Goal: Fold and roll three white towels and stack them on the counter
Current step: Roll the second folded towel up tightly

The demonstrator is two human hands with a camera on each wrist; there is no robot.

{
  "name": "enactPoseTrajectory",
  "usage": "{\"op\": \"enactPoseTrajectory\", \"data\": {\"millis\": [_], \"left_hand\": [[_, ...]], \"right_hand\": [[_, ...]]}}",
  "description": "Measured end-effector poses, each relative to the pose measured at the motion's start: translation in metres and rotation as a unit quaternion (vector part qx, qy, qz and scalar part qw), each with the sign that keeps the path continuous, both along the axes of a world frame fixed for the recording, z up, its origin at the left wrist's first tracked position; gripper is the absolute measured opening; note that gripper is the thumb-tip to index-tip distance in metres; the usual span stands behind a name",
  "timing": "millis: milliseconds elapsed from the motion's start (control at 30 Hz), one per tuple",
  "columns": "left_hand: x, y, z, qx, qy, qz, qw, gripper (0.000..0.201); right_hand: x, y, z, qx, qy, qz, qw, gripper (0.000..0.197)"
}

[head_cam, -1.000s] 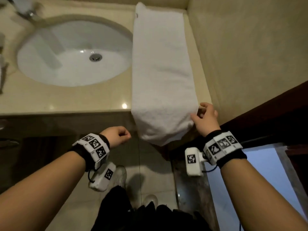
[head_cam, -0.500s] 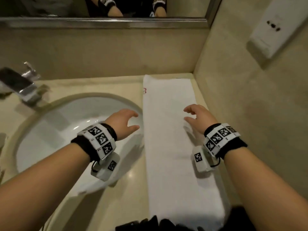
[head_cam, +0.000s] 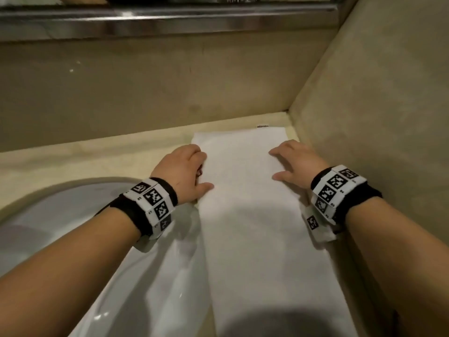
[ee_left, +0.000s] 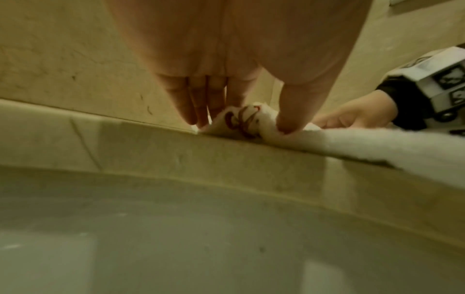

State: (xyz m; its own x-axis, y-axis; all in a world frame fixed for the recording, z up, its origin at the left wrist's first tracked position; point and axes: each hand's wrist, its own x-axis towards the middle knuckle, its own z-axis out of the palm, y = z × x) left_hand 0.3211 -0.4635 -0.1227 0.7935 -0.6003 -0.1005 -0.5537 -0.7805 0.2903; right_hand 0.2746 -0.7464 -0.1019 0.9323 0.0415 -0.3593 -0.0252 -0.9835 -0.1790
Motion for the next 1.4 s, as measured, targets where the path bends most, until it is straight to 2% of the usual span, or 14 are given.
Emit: {"op": "enactPoseTrajectory", "data": {"millis": [67,233,367,467,533,567,667,767,933,1100,1200,1233,1300,1400], "left_hand": [[-0.007,0.001,-0.001,-0.006,-0.009,-0.009,1.000,0.060],[-0.032,0.008,-0.002,-0.008,0.004,-0.038,0.999,0.052],[-0.049,0.013,0.000,0.013,0.020,-0.051,0.998,0.057],[-0.042,0.009,0.004,0.030,-0.002,-0.045,0.999,0.042],[-0.022,0.006,0.011,0.043,-0.023,-0.006,0.999,0.040],[-0.012,0.005,0.015,0.044,-0.020,0.027,0.998,0.047],[-0.002,0.008,0.017,0.015,0.054,0.141,0.988,0.070],[-0.019,0.004,0.012,-0.040,0.164,0.194,0.966,0.067],[-0.026,-0.017,0.009,-0.150,0.230,0.220,0.936,0.057],[-0.022,-0.007,0.002,-0.297,0.317,0.285,0.854,0.044],[-0.021,0.001,0.003,-0.336,0.356,0.322,0.810,0.040],[-0.021,0.002,0.005,-0.337,0.362,0.327,0.805,0.039],[-0.022,0.001,0.009,-0.307,0.337,0.327,0.828,0.039],[-0.021,0.000,0.023,-0.186,0.220,0.280,0.916,0.037]], "right_hand": [[-0.002,-0.001,0.002,-0.016,0.009,0.017,1.000,0.060],[-0.013,0.002,0.008,-0.008,0.016,0.056,0.998,0.029],[-0.026,0.001,0.015,0.072,-0.034,0.065,0.995,0.021],[-0.026,0.000,0.016,0.056,-0.049,0.061,0.995,0.025],[-0.023,-0.002,0.012,0.009,-0.046,0.009,0.999,0.037],[-0.022,-0.002,0.011,0.011,-0.046,-0.042,0.998,0.043],[-0.020,0.001,0.004,0.104,-0.023,-0.231,0.967,0.055],[-0.024,0.003,-0.007,0.194,-0.028,-0.309,0.930,0.053],[-0.025,0.007,-0.006,0.203,-0.036,-0.265,0.942,0.040],[-0.031,-0.005,0.008,0.292,-0.002,-0.321,0.901,0.028],[-0.034,-0.011,0.016,0.284,0.017,-0.310,0.907,0.030],[-0.033,-0.010,0.018,0.280,0.014,-0.301,0.911,0.031],[-0.030,-0.005,0.023,0.236,0.005,-0.268,0.934,0.027],[-0.027,0.000,0.030,0.145,-0.033,-0.212,0.966,0.023]]}}
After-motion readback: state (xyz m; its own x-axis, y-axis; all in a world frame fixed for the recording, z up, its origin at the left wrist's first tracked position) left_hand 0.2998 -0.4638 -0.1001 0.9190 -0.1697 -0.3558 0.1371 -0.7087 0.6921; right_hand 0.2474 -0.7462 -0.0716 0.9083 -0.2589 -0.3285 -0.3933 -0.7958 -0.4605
